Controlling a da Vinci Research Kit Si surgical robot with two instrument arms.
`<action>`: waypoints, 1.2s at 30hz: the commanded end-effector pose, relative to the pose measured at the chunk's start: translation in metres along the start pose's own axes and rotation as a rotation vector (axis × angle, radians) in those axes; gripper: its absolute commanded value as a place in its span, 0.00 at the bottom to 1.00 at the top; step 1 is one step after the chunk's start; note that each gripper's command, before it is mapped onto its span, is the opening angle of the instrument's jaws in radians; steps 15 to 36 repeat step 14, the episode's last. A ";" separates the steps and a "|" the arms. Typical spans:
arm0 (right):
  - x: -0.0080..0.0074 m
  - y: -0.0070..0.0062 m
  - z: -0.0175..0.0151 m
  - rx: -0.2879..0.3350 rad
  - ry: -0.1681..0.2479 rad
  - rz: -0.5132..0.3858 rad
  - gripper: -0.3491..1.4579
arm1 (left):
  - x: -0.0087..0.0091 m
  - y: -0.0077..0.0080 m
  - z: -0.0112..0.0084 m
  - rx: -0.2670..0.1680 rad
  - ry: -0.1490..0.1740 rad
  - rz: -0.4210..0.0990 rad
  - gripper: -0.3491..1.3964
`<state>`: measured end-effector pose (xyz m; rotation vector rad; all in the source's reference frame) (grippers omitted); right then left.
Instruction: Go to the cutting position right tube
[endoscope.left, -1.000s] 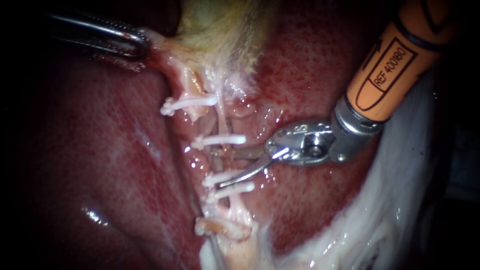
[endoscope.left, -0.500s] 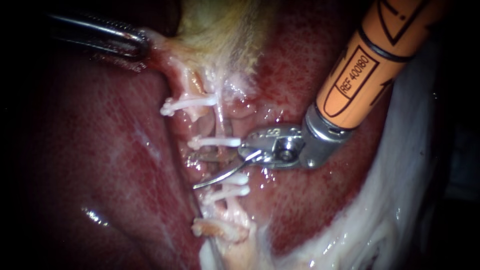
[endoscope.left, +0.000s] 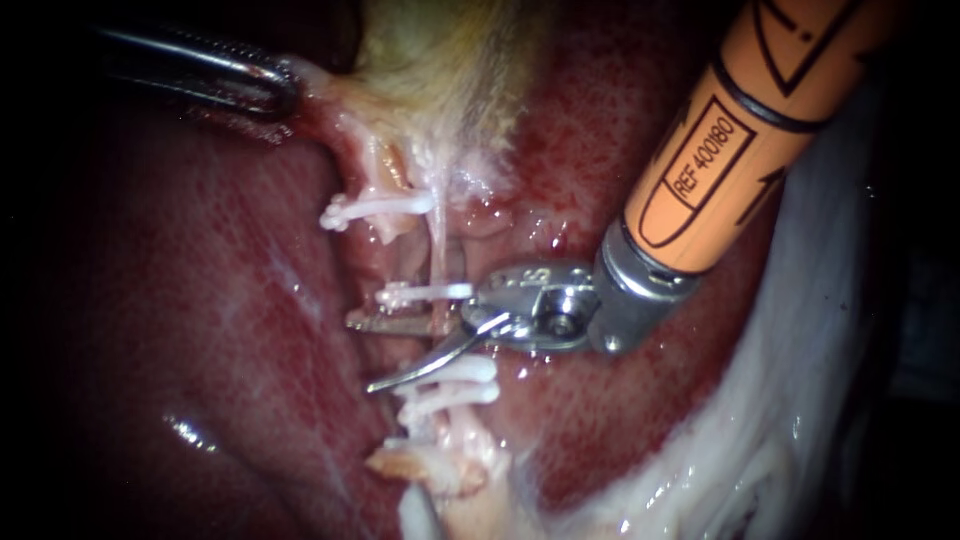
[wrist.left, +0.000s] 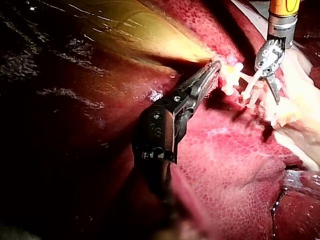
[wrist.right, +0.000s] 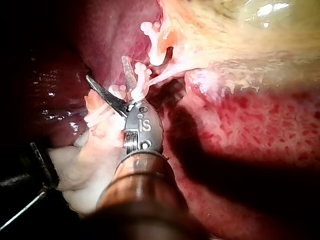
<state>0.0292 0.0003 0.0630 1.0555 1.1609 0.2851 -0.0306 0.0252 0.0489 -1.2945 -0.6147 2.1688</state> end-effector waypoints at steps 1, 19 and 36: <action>0.0001 -0.0001 0.0000 0.001 0.001 0.000 0.95 | 0.0000 0.0000 0.0000 -0.001 0.000 0.000 0.00; 0.0000 0.0000 -0.0001 0.002 0.000 0.000 0.95 | 0.0000 0.0000 0.0000 -0.001 0.000 0.000 0.00; 0.0000 0.0000 -0.0001 0.002 0.000 0.000 0.95 | 0.0000 0.0000 0.0000 -0.001 0.000 0.000 0.00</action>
